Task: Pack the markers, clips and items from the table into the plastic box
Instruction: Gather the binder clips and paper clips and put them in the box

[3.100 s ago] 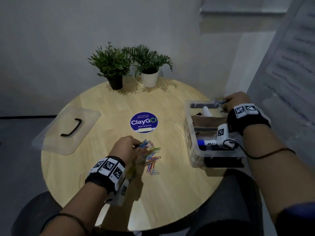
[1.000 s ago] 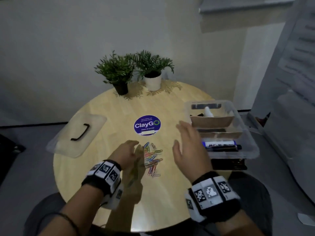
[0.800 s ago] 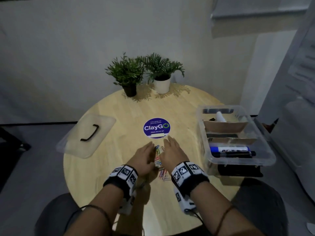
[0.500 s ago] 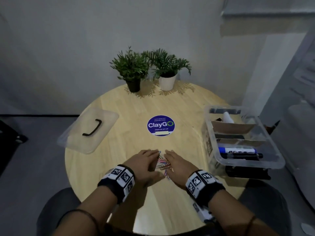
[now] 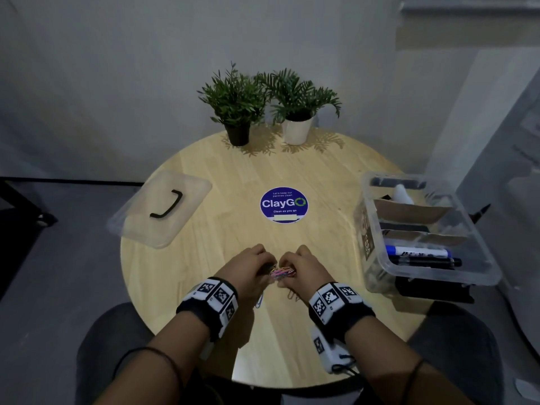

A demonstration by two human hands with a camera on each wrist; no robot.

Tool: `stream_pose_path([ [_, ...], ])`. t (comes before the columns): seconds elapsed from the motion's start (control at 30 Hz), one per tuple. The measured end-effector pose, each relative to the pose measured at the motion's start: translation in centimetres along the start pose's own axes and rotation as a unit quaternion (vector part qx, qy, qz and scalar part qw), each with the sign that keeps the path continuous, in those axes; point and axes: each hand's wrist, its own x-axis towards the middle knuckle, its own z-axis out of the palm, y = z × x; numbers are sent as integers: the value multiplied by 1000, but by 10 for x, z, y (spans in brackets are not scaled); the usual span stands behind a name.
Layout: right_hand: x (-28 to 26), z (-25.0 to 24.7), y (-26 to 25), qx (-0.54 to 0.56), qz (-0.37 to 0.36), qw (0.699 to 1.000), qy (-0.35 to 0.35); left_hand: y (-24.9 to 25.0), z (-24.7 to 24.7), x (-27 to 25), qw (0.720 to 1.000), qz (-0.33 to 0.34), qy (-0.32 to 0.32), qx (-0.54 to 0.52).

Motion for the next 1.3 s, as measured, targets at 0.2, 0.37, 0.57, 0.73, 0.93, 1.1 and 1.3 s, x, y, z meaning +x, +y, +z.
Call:
stream_pose_path([
  [0.2, 0, 3, -8, -61, 6, 997, 38, 7, -6, 1, 996, -24, 3, 82],
  [0.37, -3, -4, -11, -216, -12, 976, 28, 10, -13, 0, 992, -34, 4, 124],
  [0.57, 1, -14, -12, -203, 0, 979, 35, 11, -16, -5, 995, -71, 44, 48],
  [0.73, -6, -41, -20, -46, 13, 992, 118, 16, -25, -1, 993, -75, 89, 3],
  [0.93, -30, -138, -20, 167, -16, 955, 244, 28, -32, 10, 990, -76, 117, -36],
  [1.1, -20, -216, 46, 173, 78, 918, 347, 32, -30, 10, 989, -83, 108, -49],
  [1.3, 11, -241, 107, 126, 225, 921, 291, 31, -30, 6, 991, -85, 94, -30],
])
